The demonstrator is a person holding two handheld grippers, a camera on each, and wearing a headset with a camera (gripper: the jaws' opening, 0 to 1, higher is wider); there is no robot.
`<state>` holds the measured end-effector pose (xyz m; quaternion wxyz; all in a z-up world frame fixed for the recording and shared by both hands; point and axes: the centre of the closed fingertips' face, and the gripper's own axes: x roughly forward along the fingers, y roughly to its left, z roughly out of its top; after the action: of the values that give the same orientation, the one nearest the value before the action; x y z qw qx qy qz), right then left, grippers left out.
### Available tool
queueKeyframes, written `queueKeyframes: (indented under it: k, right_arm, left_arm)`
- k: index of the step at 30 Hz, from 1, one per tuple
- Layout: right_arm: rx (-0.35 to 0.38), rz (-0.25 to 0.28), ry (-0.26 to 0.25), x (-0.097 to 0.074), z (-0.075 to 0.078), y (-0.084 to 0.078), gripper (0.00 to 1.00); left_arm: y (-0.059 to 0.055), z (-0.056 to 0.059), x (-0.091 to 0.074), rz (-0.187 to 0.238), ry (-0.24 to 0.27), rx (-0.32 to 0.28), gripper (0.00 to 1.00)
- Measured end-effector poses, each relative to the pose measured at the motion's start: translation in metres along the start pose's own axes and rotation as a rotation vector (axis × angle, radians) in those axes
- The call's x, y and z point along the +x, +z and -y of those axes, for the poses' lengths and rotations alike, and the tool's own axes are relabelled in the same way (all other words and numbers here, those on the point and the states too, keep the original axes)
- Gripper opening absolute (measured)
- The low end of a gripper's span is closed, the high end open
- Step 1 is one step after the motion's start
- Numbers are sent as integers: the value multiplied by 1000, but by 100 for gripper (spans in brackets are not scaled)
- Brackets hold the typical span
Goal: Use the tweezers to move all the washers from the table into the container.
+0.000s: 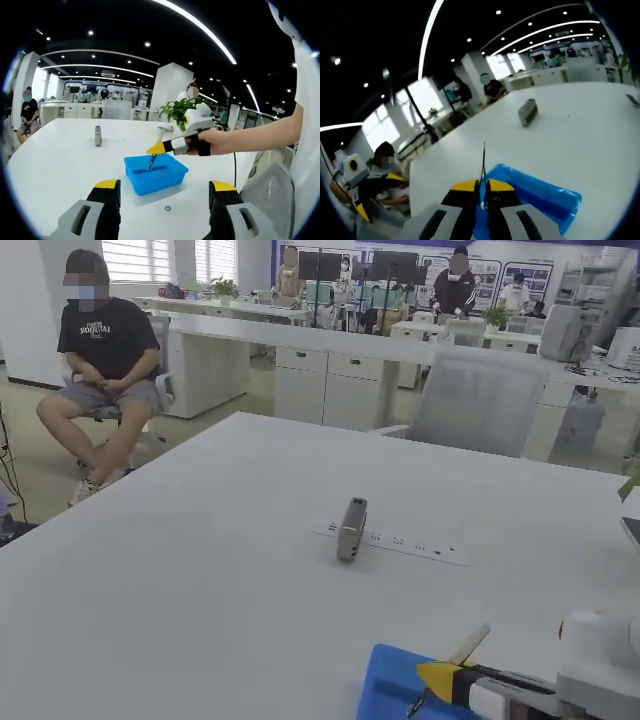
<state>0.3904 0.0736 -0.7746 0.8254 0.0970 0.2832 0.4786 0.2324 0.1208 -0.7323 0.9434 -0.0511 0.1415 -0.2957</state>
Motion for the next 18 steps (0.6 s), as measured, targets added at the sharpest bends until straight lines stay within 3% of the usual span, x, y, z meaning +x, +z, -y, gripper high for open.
queueKeyframes:
  k: [10, 18]
  right_arm:
    - [-21, -84, -52, 17, 23, -23, 3]
    - [-136, -118, -64, 20, 22, -30, 3]
  left_arm:
    - [-1, -1, 1, -6, 1, 0, 72]
    - [-2, -1, 1, -11, -1, 0, 72]
